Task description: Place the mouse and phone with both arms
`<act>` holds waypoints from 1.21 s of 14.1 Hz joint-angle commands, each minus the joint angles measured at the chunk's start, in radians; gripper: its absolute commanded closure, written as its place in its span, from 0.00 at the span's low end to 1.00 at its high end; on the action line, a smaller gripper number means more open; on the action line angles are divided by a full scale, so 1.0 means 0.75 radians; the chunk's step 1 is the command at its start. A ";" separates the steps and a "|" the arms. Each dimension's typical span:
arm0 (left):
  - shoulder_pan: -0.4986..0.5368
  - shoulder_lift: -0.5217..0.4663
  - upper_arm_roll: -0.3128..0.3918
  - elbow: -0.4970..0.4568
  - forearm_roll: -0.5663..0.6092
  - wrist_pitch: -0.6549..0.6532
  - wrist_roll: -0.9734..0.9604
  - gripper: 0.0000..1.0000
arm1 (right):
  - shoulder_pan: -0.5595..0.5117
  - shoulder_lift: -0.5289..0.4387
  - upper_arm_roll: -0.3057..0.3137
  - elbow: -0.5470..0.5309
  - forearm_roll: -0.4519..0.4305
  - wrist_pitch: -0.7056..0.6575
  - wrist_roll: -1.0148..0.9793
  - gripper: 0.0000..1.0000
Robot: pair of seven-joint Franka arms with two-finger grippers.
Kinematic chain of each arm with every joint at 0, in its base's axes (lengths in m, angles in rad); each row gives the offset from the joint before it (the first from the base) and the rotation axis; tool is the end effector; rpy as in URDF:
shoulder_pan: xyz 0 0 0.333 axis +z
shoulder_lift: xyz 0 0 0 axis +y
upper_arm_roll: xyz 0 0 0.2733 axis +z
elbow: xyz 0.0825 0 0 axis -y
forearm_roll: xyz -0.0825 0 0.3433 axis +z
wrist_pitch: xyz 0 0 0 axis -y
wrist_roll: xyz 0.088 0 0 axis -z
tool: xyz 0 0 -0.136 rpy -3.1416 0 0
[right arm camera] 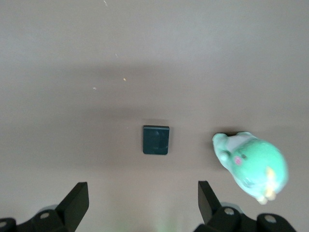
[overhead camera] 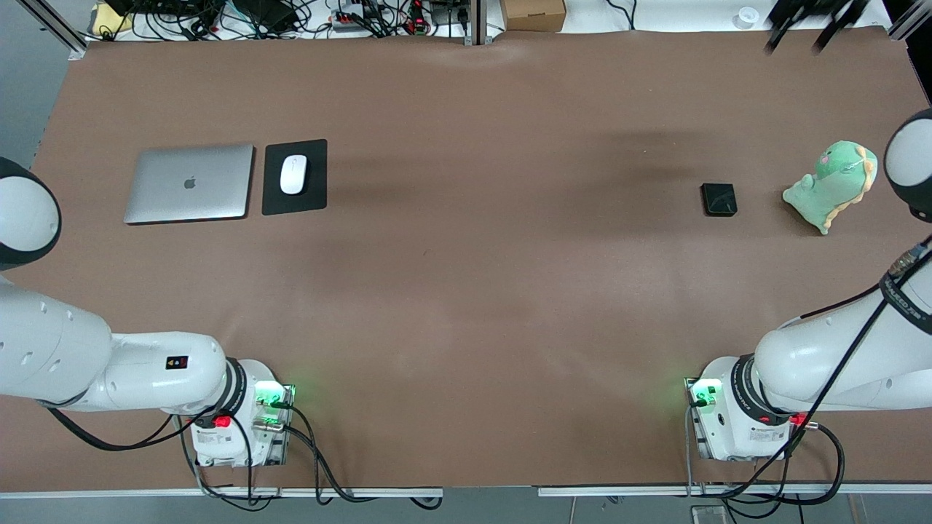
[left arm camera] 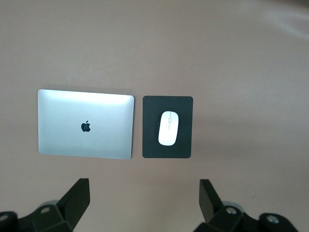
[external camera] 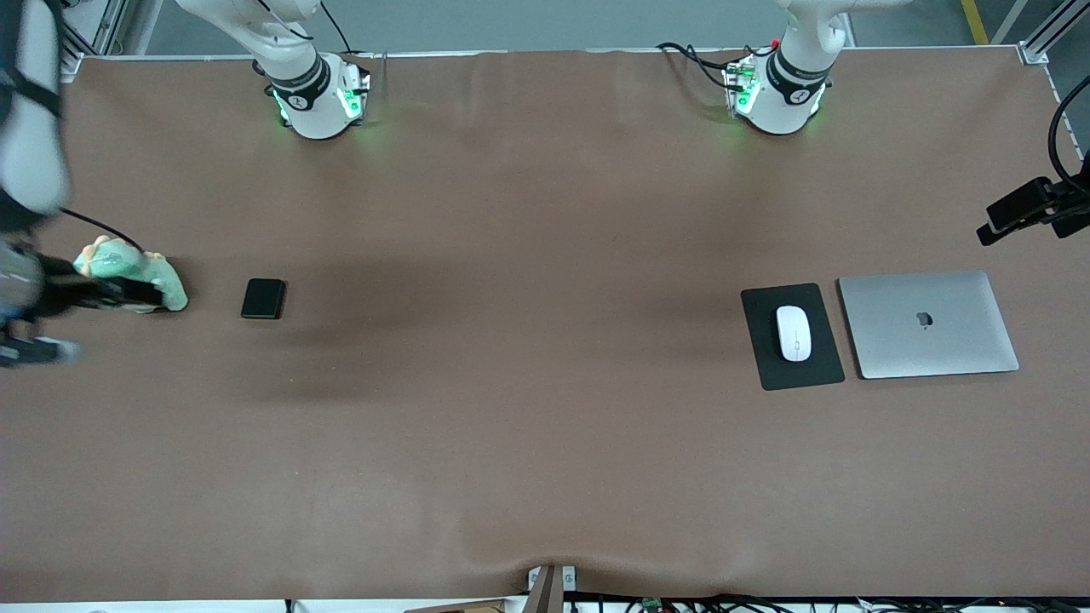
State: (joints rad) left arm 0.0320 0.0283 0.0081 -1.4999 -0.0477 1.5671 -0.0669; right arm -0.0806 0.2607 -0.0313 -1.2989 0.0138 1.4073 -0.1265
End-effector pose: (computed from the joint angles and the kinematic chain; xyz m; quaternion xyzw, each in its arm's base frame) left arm 0.5227 0.0144 0.5686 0.9981 0.0529 0.0191 0.0240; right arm 0.5558 -0.0583 0.5144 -0.9971 -0.0081 0.0751 0.0118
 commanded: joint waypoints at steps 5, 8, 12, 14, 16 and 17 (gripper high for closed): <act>0.006 -0.007 -0.003 0.000 0.013 -0.011 0.022 0.00 | 0.009 0.043 -0.005 0.108 -0.012 -0.060 0.015 0.00; 0.006 -0.005 -0.001 0.000 0.012 -0.011 0.022 0.00 | 0.017 0.002 0.005 0.079 -0.006 -0.085 0.015 0.00; 0.006 -0.005 -0.001 0.000 0.012 -0.011 0.022 0.00 | 0.156 -0.024 0.101 0.079 -0.010 -0.081 0.339 0.00; 0.008 -0.005 -0.001 0.000 0.012 -0.011 0.022 0.00 | 0.155 -0.024 0.101 0.079 -0.020 -0.068 0.371 0.00; 0.013 -0.005 -0.001 -0.003 0.012 -0.011 0.024 0.00 | 0.073 -0.024 0.089 0.077 -0.020 -0.060 0.233 0.00; 0.021 -0.005 -0.001 -0.003 0.012 -0.011 0.024 0.00 | 0.014 -0.020 0.079 0.077 -0.014 -0.048 0.101 0.00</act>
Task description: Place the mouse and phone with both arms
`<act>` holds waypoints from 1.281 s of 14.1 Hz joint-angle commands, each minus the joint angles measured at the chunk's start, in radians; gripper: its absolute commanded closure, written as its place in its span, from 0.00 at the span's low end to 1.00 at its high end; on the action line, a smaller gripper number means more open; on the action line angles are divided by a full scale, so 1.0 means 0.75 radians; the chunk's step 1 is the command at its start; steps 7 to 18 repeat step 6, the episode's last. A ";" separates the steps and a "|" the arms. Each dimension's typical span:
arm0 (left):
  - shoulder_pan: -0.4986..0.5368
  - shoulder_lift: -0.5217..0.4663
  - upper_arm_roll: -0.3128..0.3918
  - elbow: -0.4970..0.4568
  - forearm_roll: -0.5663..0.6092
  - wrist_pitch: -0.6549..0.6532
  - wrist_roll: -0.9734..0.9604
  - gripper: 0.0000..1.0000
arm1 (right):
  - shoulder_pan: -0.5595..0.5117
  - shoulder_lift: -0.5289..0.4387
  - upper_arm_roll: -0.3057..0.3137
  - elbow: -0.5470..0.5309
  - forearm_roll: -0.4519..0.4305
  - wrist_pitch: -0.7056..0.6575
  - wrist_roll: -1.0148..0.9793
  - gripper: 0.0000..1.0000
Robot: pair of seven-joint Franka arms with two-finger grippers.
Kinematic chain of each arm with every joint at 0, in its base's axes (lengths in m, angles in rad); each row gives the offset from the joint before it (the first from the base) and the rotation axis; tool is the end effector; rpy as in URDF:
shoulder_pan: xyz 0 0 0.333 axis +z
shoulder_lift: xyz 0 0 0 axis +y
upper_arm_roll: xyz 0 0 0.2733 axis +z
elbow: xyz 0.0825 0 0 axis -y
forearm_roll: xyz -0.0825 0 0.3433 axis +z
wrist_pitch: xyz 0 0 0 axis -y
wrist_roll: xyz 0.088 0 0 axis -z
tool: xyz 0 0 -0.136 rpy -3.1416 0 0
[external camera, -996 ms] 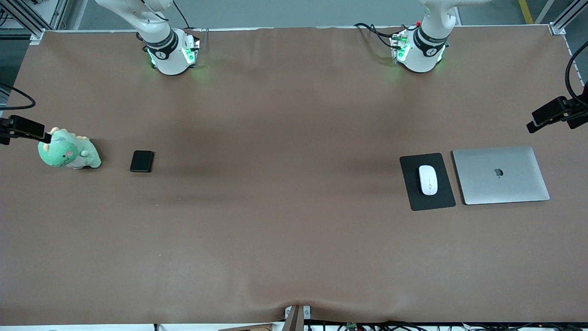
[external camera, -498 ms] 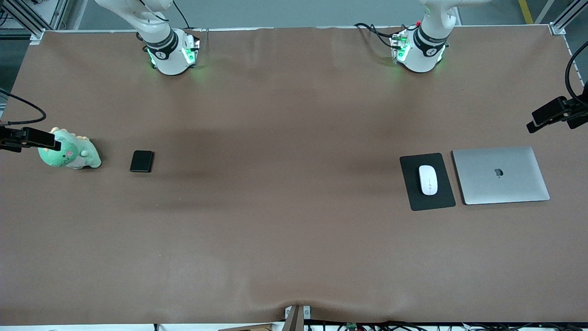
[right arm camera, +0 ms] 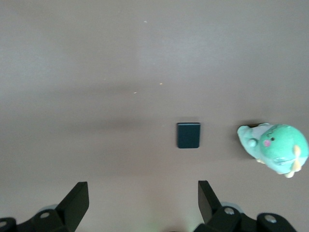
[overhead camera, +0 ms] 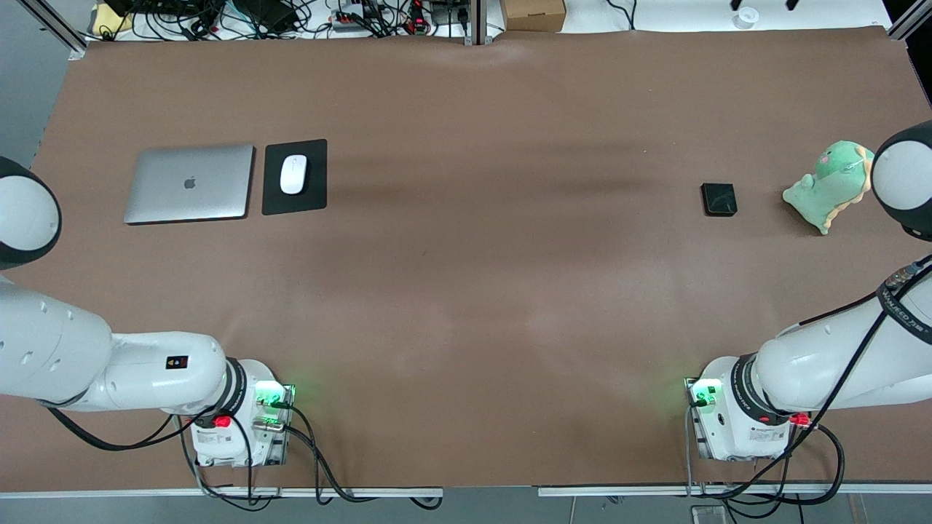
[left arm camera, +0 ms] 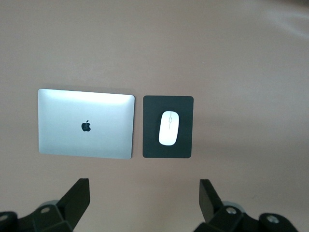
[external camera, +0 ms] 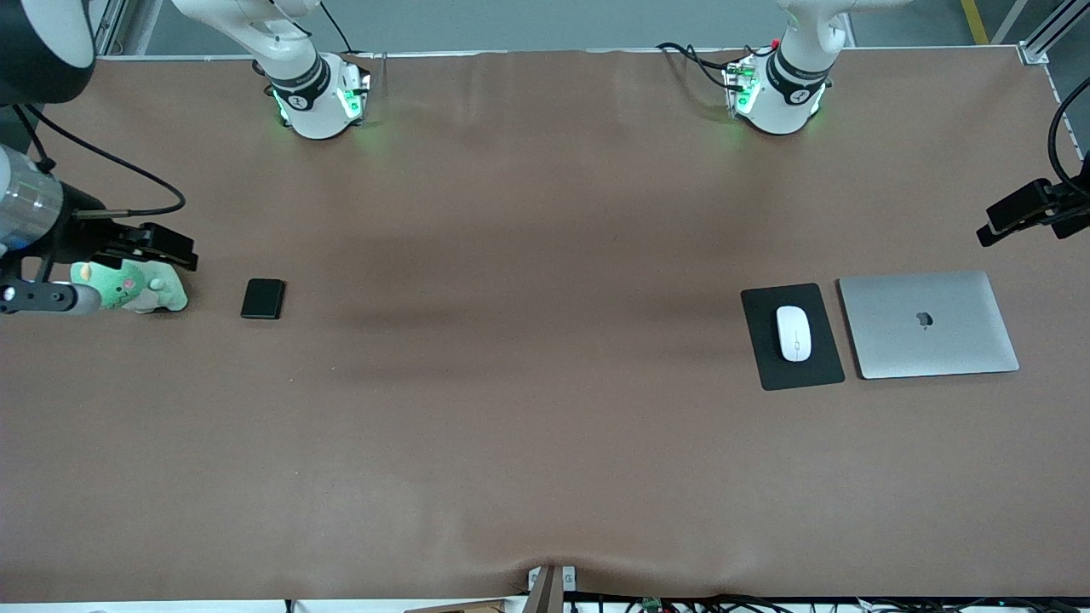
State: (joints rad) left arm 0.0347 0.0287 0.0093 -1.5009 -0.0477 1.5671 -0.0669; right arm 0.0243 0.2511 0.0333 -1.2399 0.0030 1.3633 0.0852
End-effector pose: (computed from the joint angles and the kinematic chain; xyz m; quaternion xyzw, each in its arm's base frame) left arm 0.5227 0.0164 0.5679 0.9980 0.0549 0.0185 0.0239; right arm 0.5526 0.0300 0.5408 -0.9979 0.0138 0.0640 0.0011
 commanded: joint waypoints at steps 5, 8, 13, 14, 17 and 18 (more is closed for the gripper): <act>0.017 -0.006 -0.002 -0.001 0.012 -0.011 0.024 0.00 | -0.225 -0.003 -0.014 -0.003 0.008 0.025 -0.361 0.00; 0.017 -0.006 -0.002 -0.001 0.012 -0.011 0.024 0.00 | -0.227 -0.012 -0.012 -0.016 0.010 0.019 -0.361 0.00; 0.017 -0.006 -0.002 -0.001 0.012 -0.011 0.024 0.00 | -0.227 -0.012 -0.012 -0.016 0.010 0.019 -0.361 0.00; 0.017 -0.006 -0.002 -0.001 0.012 -0.011 0.024 0.00 | -0.227 -0.012 -0.012 -0.016 0.010 0.019 -0.361 0.00; 0.017 -0.006 -0.002 -0.001 0.012 -0.011 0.024 0.00 | -0.227 -0.012 -0.012 -0.016 0.010 0.019 -0.361 0.00; 0.017 -0.006 -0.002 -0.001 0.012 -0.011 0.024 0.00 | -0.227 -0.012 -0.012 -0.016 0.010 0.019 -0.361 0.00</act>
